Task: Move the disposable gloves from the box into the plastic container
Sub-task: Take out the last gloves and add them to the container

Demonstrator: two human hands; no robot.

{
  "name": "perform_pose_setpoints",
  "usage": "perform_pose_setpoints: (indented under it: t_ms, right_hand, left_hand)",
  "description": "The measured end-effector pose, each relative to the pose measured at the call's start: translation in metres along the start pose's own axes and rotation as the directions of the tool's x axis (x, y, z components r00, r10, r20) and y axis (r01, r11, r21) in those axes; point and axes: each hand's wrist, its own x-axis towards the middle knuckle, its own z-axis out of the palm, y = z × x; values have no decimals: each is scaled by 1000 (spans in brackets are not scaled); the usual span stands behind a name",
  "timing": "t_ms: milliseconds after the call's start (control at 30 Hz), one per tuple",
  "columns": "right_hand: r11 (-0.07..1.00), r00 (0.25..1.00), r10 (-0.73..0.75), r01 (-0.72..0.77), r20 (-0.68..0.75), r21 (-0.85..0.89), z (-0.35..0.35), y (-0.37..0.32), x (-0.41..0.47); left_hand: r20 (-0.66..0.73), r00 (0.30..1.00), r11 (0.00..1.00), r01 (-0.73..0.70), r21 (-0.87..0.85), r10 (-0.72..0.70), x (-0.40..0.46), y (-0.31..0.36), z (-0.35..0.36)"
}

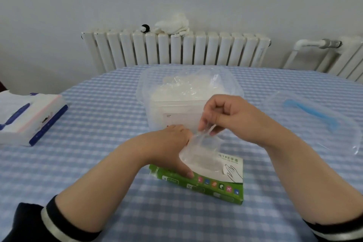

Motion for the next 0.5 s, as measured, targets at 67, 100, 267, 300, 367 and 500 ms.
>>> perform_pose_setpoints:
  t_ms: [67, 100, 267, 300, 367, 500]
  right_hand:
    - [995, 992, -46, 56, -121, 78, -3, -1, -1]
    - [990, 983, -63, 83, -172, 114, -3, -1, -2]
    - [909, 899, -109, 263, -425, 324, -1, -4, -2]
    - [876, 871, -106, 310, -480, 370, -2, -5, -2]
    - [804, 814, -100, 405, -572, 436, -4, -8, -3]
    - [721, 782, -61, 465, -621, 514, -6, -9, -3]
  left_hand:
    - [-21, 1000, 999, -11, -31, 10, 0, -2, -1]
    - [-27, 1000, 999, -15, -45, 14, 0, -2, -1]
    - [-36, 999, 999, -23, -34, 22, 1, -6, 0]
    - [-35, 999, 999, -28, -30, 27, 1, -7, 1]
    - [-33, 998, 997, -56, -61, 54, 3, -10, 1]
    - [-75, 983, 862, -182, -473, 167, 1, -6, -3]
